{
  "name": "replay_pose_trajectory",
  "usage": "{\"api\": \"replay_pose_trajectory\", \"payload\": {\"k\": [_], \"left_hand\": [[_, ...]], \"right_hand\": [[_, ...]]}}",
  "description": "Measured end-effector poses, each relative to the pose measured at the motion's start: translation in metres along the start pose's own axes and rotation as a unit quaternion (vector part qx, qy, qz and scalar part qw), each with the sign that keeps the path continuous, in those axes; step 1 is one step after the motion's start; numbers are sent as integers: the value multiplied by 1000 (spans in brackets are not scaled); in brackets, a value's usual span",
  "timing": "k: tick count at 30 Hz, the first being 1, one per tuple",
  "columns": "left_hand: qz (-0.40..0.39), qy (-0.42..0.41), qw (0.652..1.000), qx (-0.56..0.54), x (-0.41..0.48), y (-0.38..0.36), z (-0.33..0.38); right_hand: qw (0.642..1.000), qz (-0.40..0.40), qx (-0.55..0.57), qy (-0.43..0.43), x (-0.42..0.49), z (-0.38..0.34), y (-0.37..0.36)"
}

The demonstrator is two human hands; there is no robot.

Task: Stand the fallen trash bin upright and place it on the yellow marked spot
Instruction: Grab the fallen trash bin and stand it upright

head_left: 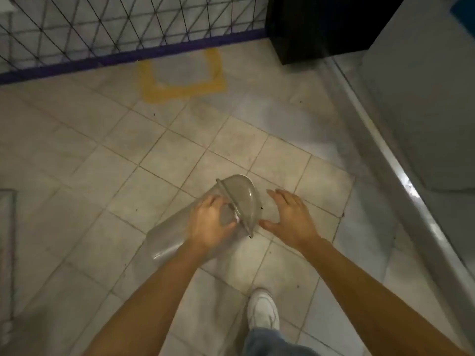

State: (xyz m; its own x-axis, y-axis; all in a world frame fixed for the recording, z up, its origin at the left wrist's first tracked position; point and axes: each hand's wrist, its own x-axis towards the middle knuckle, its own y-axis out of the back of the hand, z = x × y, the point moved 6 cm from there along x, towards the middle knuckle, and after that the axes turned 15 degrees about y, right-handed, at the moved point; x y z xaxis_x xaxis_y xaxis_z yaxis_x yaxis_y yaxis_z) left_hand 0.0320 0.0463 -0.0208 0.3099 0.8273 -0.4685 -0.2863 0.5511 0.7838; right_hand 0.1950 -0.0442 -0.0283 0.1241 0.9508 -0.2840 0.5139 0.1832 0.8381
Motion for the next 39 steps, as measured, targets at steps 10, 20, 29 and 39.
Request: {"api": "replay_pose_trajectory", "payload": {"k": [10,20,29,39], "left_hand": [[48,-97,994,-7,49,-81,-28],[96,46,962,-251,73,-96,-38],[58,146,922,-354,74,-120,-29],[55,161,923,-346,68,-96,-26]], "right_hand": [[997,-7,71,12,35,39,-83],[990,-46,135,8,45,59,-113],[973,-1,231,9,32,60,-126],[964,37,264,13,38,54,-128]]}}
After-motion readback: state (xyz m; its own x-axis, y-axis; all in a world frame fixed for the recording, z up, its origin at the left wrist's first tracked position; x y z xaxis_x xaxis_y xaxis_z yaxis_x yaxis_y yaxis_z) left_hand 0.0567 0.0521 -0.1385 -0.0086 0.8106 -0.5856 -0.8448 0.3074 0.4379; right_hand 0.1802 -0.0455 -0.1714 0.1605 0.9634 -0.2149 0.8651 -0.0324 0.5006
